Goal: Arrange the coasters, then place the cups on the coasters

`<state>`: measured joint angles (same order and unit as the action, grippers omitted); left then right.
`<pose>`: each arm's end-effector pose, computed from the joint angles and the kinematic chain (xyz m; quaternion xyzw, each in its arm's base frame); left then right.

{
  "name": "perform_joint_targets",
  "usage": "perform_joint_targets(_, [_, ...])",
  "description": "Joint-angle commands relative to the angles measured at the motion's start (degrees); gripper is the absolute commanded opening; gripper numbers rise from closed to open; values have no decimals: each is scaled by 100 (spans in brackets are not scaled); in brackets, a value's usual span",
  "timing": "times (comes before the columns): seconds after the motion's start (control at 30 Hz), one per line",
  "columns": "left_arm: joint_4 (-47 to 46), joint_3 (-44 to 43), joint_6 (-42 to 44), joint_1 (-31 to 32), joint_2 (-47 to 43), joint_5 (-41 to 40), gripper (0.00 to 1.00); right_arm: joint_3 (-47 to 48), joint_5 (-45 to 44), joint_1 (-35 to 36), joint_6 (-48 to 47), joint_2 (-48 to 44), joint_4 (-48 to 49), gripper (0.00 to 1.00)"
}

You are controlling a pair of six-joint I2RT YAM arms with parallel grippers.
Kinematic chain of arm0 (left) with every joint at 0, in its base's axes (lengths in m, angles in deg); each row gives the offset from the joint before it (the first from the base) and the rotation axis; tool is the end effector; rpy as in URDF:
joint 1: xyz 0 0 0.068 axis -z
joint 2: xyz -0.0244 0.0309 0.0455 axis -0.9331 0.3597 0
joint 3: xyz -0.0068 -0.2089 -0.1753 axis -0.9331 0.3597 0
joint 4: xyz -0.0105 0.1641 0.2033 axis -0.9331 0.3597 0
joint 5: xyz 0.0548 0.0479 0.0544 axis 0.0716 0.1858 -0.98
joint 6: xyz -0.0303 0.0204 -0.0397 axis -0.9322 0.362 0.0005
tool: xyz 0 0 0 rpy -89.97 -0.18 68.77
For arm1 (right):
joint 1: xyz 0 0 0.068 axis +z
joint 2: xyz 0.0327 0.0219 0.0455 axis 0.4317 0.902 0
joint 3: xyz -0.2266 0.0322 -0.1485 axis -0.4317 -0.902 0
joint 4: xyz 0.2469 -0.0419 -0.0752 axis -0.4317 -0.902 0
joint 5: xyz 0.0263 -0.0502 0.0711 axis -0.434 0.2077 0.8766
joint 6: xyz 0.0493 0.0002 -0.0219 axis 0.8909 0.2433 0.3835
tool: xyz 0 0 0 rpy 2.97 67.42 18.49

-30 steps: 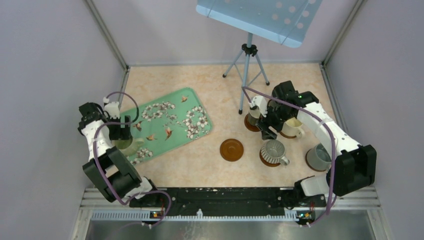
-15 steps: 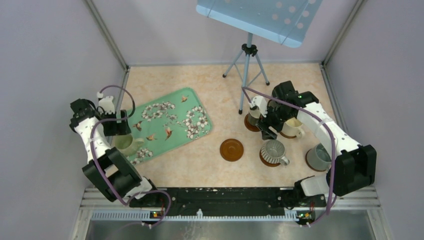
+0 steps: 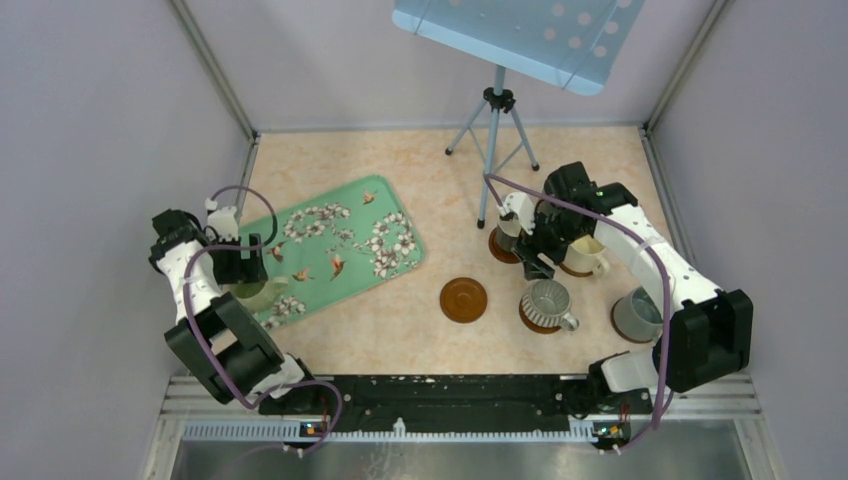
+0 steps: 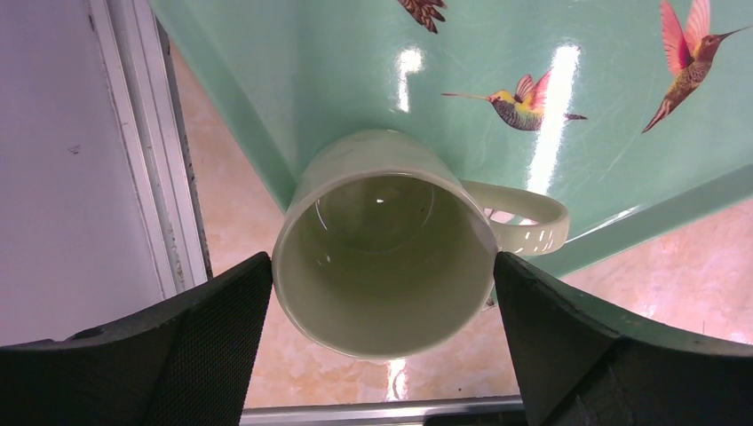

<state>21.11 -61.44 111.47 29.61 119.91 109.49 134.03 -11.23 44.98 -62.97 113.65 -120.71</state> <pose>0.2072 0.1542 0.2513 -0.0228 0.9677 -0.0252 0.2498 0.2372 0.1000 0.2858 -0.5318 0.8024 0.1842 0.1987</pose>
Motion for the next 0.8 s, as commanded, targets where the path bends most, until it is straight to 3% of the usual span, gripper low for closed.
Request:
perform_joint_targets(0.0, [-123, 205, 250, -25, 85, 55, 99, 70, 17, 61, -28, 47, 27, 68])
perform_joint_targets(0.4, [-75, 81, 259, -23, 308, 189, 99, -41, 0, 56, -37, 65, 53, 68])
perform_joint_targets(0.77, [344, -621, 271, -203, 359, 352, 99, -102, -10, 60, -72, 22, 54, 68])
